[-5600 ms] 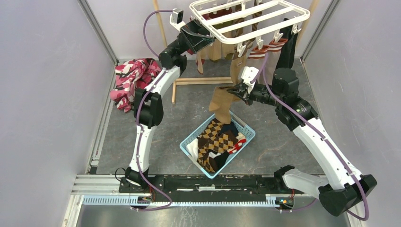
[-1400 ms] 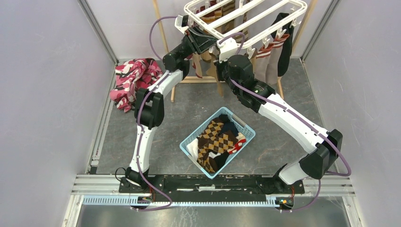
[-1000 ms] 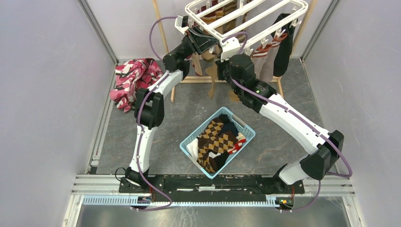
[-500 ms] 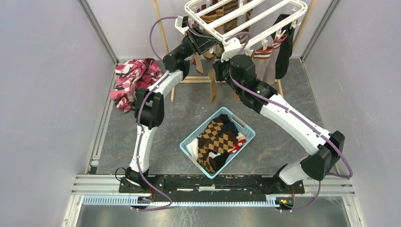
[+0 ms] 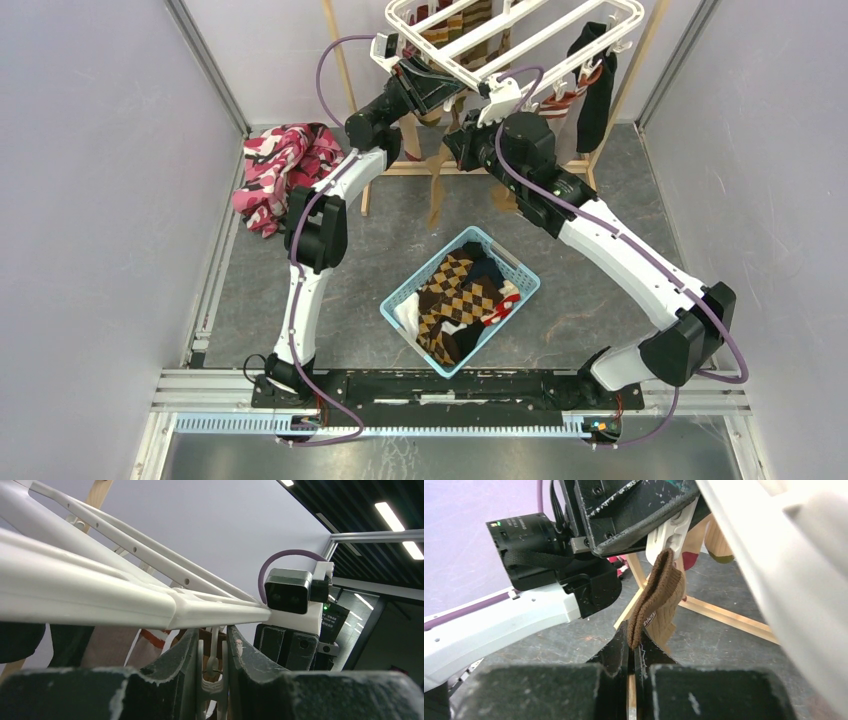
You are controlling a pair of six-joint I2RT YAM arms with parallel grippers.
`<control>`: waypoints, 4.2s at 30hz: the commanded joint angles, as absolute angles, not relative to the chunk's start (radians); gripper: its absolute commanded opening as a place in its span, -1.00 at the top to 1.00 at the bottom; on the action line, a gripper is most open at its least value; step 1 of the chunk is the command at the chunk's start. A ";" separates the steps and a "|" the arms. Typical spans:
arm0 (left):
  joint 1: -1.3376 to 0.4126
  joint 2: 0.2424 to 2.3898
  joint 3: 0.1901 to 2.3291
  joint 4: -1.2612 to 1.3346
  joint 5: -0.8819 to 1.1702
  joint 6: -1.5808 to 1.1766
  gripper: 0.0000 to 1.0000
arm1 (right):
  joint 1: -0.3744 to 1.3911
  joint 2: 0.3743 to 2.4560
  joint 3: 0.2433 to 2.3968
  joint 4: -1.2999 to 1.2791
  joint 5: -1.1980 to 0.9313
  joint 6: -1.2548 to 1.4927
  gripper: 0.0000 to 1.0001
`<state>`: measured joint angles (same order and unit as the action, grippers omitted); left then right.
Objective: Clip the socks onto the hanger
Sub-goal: Clamp the sock onto the hanger.
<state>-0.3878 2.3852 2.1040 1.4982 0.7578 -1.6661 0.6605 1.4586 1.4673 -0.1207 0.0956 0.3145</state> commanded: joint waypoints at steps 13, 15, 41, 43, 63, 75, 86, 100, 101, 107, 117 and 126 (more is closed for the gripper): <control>-0.380 2.318 2.111 1.737 0.747 -1.661 0.74 | 0.581 1.475 1.461 -0.068 0.002 0.412 1.00; -0.380 2.319 2.112 1.737 0.747 -1.661 0.74 | 0.571 1.484 1.463 -0.066 -0.033 0.427 1.00; -0.389 2.331 2.114 1.737 0.724 -1.649 0.74 | 0.690 1.442 1.455 -0.150 0.298 -0.067 1.00; -0.388 2.330 2.113 1.737 0.726 -1.651 0.74 | 0.692 1.410 1.431 -0.135 0.293 -0.104 1.00; -0.388 2.320 2.111 1.738 0.719 -1.643 0.74 | 0.679 1.343 1.494 -0.370 -0.235 -0.606 1.00; -0.388 2.317 2.108 1.737 0.730 -1.640 0.74 | 0.679 1.600 1.790 -0.445 -0.056 -0.536 1.00; -0.388 2.322 2.104 1.738 0.736 -1.633 0.74 | 0.673 1.630 1.815 -0.422 0.105 -0.528 1.00; -0.394 2.318 2.095 1.738 0.744 -1.624 0.74 | 0.635 1.662 1.859 -0.464 0.137 -0.485 1.00; -0.394 2.318 2.095 1.738 0.743 -1.624 0.74 | 0.634 1.667 1.860 -0.467 0.134 -0.483 1.00; -0.397 2.318 2.095 1.737 0.742 -1.620 0.74 | 0.635 1.684 1.881 -0.492 0.116 -0.470 1.00; -0.400 2.320 2.091 1.737 0.757 -1.602 0.73 | 0.635 1.635 1.849 -0.429 0.142 -0.331 1.00; -0.404 2.321 2.091 1.738 0.767 -1.585 0.72 | 0.634 1.614 1.837 -0.408 0.158 -0.251 1.00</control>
